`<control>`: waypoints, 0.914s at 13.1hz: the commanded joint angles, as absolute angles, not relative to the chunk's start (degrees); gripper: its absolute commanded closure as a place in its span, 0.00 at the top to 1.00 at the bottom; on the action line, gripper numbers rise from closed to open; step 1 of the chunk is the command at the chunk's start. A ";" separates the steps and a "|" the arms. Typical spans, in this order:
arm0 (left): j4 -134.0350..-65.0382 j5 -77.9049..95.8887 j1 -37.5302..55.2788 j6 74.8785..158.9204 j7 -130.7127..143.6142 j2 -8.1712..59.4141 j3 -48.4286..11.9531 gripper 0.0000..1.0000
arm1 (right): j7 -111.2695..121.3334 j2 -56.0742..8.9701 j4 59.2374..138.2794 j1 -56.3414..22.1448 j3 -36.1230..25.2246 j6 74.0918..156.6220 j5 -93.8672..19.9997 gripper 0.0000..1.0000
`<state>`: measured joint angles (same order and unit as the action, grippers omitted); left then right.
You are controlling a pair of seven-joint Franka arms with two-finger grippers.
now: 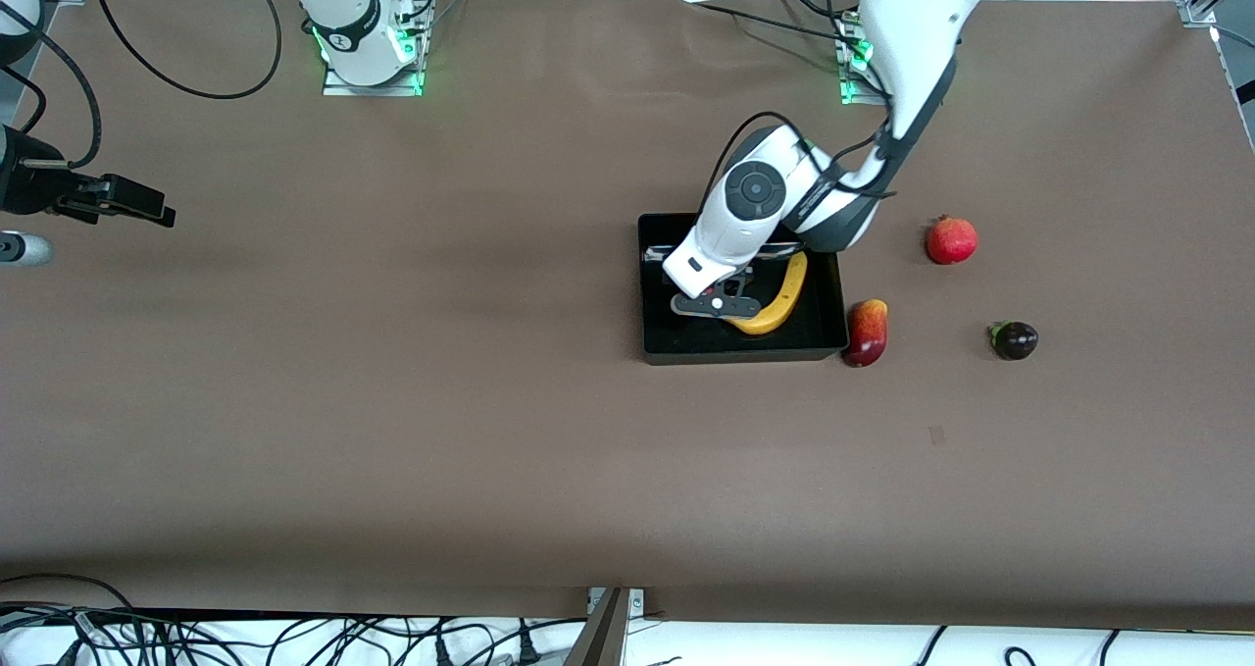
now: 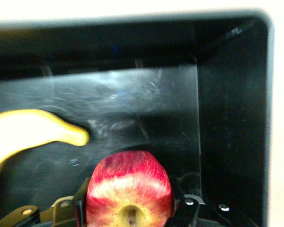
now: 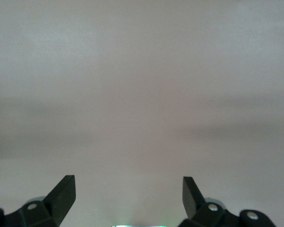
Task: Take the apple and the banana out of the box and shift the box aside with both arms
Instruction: 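Lift the apple out of the tray and set it beside the plum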
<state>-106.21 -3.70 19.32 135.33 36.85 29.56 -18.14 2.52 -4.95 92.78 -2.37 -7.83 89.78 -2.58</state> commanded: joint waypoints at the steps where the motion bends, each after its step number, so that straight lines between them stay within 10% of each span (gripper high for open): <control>1: -108.10 -4.31 15.48 125.28 32.72 18.84 -18.54 0.00 | 2.81 -5.01 91.93 -2.11 -7.91 88.68 -3.25 1.00; 7: -119.17 -1.76 -2.60 120.14 0.32 7.47 -18.28 0.00 | 2.72 -5.36 91.93 -2.11 -7.91 89.47 -2.81 1.00; 12: -128.93 -2.54 -11.51 137.61 -15.45 13.86 -14.34 0.00 | 2.72 -5.45 91.93 -2.11 -7.91 89.38 -2.81 1.00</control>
<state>-126.66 -3.17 -10.70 132.17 -11.18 10.88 -15.56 2.51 -4.99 92.77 -2.37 -7.91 89.76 -2.57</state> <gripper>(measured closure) 0.348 0.000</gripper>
